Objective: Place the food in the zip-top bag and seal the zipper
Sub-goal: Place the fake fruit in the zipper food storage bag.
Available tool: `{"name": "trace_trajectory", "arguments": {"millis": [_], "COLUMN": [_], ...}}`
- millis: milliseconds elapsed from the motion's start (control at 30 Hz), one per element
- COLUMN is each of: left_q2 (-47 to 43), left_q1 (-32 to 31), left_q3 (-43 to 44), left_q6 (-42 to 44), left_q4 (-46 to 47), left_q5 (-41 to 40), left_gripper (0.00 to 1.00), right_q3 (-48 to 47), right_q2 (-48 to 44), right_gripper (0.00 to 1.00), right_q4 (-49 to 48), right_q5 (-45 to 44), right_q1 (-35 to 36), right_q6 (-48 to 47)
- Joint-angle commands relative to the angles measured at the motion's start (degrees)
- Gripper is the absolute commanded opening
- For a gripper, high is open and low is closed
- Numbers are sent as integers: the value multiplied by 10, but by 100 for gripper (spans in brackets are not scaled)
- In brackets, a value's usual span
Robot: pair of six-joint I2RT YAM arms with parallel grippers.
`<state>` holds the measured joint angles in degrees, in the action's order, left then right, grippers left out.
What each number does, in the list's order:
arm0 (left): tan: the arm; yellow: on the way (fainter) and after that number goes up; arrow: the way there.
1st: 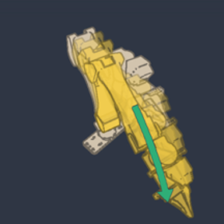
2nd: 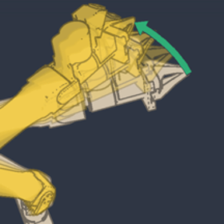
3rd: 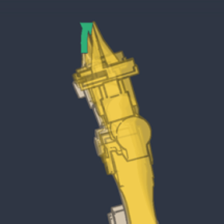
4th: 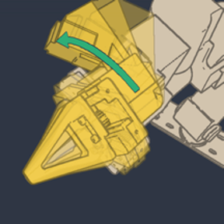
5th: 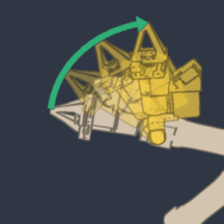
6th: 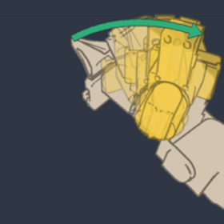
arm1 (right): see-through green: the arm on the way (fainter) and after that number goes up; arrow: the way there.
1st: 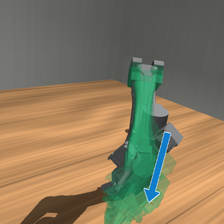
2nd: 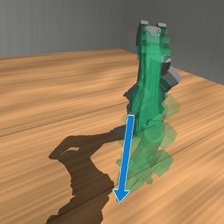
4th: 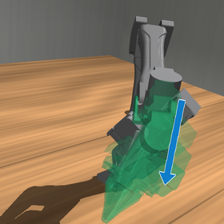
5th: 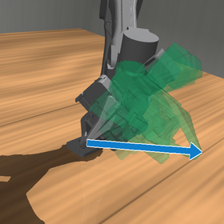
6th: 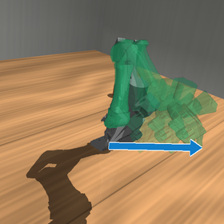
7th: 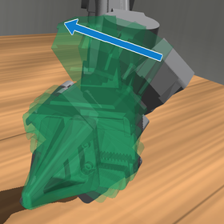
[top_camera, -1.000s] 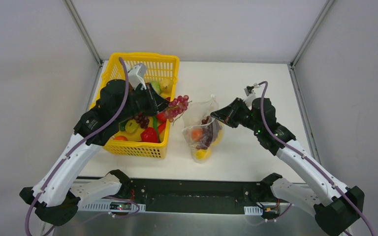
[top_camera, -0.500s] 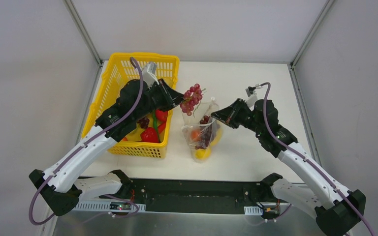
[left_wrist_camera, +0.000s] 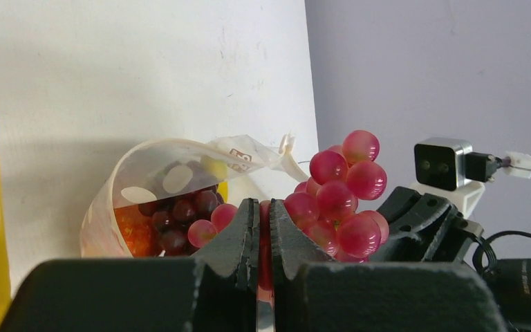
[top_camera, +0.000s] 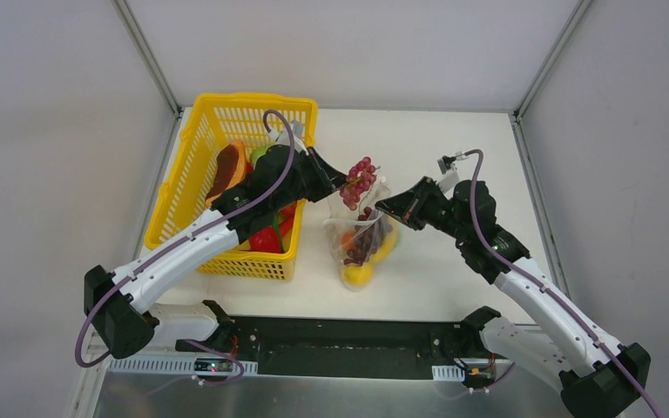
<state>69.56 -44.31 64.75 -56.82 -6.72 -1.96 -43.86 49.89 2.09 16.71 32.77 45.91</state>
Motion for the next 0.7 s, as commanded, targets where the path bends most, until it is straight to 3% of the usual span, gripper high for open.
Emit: {"name": "trace_trajectory", "arguments": {"millis": [0,367,567,667], "left_q2": [12,27,67,81], "left_q1": [-6,-14,-27,-33], "left_q3": [-5,24,100,131], "left_q6": [-20,38,92,118], "left_q4": [35,-96,-198,-217], "left_q5": [-8,0,-8,-2], "left_gripper": [0,1,20,41], "right_q3": [-1,19,30,29], "right_q2": [-21,-41,-51,-55], "right_gripper": [0,0,0,0], "right_q4": [-55,-83,-95,-96], "right_q5": [-4,-14,-18,-22], "right_q1": [3,2,2,2], "right_q6": [8,8,11,9]}}
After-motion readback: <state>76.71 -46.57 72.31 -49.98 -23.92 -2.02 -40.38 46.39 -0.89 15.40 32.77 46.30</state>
